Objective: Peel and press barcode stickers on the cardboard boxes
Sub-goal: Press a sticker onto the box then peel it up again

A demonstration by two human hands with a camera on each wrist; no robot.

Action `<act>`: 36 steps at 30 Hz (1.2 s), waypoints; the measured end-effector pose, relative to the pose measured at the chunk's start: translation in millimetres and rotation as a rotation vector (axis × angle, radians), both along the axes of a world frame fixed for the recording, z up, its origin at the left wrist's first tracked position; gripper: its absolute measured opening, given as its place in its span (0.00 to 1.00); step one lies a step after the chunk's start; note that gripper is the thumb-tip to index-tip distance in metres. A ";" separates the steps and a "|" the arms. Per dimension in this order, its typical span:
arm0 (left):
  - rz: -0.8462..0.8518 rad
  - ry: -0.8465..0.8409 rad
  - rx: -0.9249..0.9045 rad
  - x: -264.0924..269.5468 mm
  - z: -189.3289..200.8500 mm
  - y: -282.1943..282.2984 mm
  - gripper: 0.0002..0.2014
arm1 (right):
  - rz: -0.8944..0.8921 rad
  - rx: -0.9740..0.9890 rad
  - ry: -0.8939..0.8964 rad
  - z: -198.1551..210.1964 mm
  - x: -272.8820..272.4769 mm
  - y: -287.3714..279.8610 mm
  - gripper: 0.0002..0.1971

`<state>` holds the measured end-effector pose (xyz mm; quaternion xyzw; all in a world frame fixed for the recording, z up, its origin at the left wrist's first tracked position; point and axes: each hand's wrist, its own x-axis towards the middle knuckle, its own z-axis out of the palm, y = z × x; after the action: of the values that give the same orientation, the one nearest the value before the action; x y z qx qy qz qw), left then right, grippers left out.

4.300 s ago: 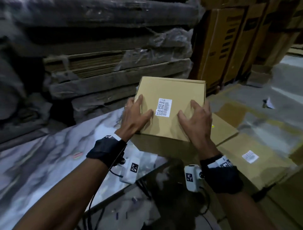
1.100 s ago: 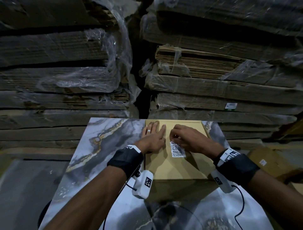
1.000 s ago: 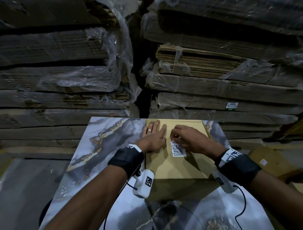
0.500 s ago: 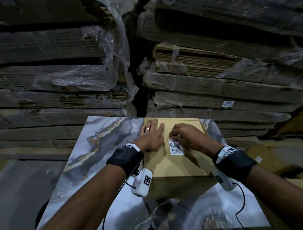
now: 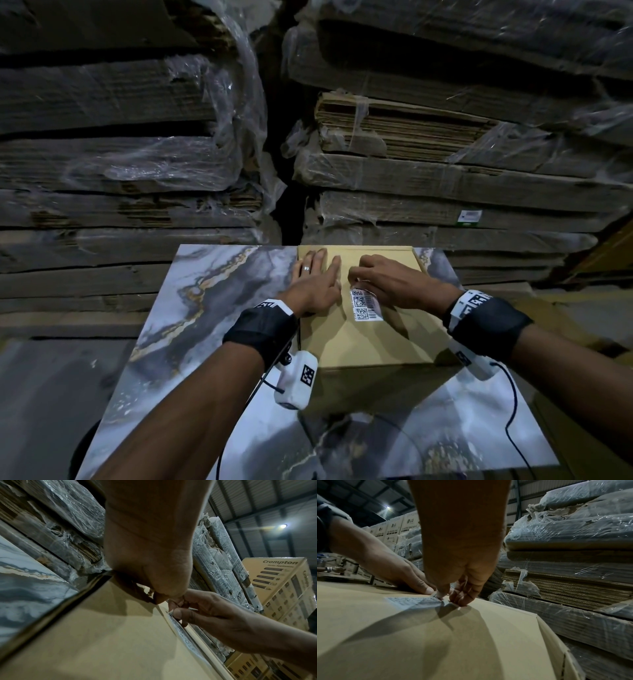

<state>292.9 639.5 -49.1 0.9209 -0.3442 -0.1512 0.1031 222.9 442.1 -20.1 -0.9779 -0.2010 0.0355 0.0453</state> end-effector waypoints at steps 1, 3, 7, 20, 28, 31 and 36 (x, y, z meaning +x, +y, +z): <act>0.000 -0.003 0.004 0.3 0.0 0.0 0.31 | -0.002 0.015 0.008 0.6 0.3 -1.1 0.09; 0.001 -0.011 0.011 1.0 -0.8 -0.4 0.31 | -0.014 0.052 0.035 1.9 0.0 -3.0 0.09; 0.008 -0.009 0.014 2.5 -3.2 -1.4 0.32 | -0.044 0.146 0.072 2.5 -3.5 -7.1 0.09; -0.003 -0.020 0.038 0.9 -2.5 -1.9 0.32 | -0.130 0.314 0.045 -6.8 -17.6 -3.3 0.15; 0.002 -0.018 0.044 -1.1 0.3 -0.9 0.32 | -0.293 0.592 0.106 -12.8 -12.2 -0.5 0.06; 0.003 -0.024 0.044 -1.4 0.0 -1.4 0.32 | -0.329 0.622 0.169 -9.8 -8.8 -1.8 0.05; 0.005 -0.017 0.044 -1.5 0.1 -2.1 0.32 | -0.339 0.646 0.250 -5.8 -6.4 1.6 0.06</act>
<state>291.4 637.4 -49.0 0.9251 -0.3392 -0.1505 0.0802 216.6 443.7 -25.9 -0.9207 -0.0301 0.0811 0.3804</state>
